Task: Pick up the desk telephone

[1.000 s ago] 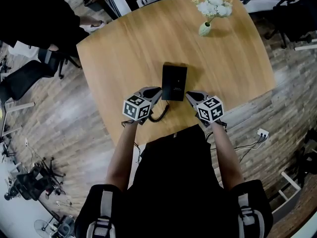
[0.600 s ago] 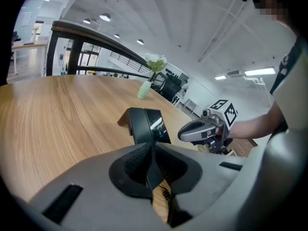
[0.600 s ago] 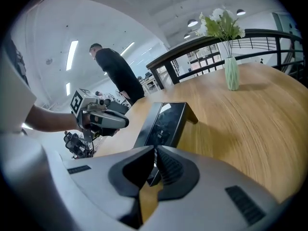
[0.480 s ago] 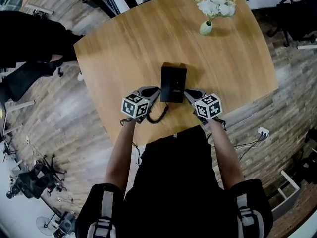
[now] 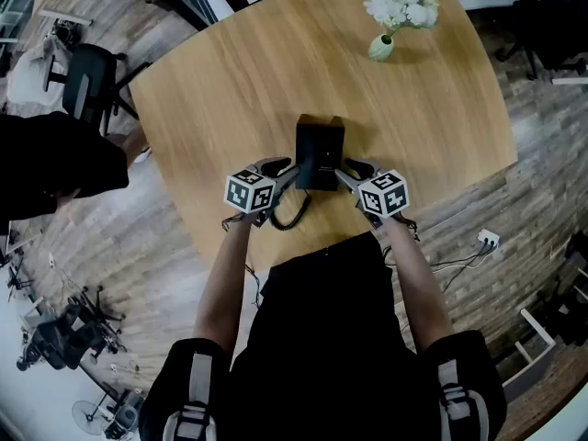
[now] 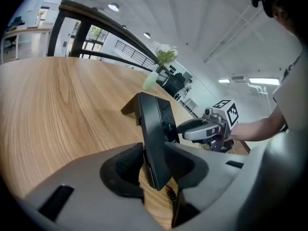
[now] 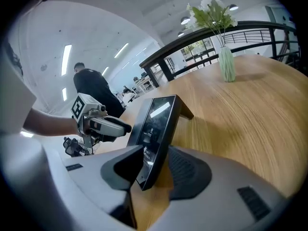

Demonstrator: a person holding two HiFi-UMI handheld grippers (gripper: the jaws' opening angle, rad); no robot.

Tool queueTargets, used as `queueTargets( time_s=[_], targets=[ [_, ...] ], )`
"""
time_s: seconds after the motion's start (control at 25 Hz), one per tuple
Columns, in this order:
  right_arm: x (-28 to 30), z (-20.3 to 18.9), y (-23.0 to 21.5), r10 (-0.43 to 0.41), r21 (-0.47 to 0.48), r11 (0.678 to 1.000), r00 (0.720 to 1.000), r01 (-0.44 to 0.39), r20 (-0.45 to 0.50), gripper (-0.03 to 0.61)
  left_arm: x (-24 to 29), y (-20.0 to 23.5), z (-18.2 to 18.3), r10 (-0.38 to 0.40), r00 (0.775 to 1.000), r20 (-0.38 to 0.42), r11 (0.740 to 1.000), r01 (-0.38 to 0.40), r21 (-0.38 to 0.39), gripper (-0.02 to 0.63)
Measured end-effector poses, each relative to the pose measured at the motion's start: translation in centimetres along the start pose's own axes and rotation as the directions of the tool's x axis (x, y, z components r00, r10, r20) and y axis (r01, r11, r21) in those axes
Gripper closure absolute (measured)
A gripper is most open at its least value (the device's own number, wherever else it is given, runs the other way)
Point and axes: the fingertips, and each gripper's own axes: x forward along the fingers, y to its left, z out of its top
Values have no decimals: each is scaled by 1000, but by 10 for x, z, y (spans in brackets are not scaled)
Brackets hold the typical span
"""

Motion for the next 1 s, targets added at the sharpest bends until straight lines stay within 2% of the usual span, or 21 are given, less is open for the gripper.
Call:
queueTargets(
  time_s=[0.12,0.32,0.48,0.76,1.0],
  targets=[
    [4,-2,-3,4,26,1000,1000,-4,0,393,6,4,-3,-7,1000,-10,1000,7,-15,451],
    [12,-4,-3,29,65,997,1000,-29,-3,382,15,-2,-3,-76,997,-11,996,75,-44,415],
    [16,-1,-2,49,99,994,999,-50,12,371,22,-1,-1,-97,995,-10,993,96,-62,391],
    [29,-2,1,88,116,989,996,-89,12,360,36,-1,-1,-130,991,-21,988,127,-84,370],
    [35,-5,4,87,128,988,996,-88,9,359,46,-6,-3,-160,987,-33,982,156,-103,364]
  ],
)
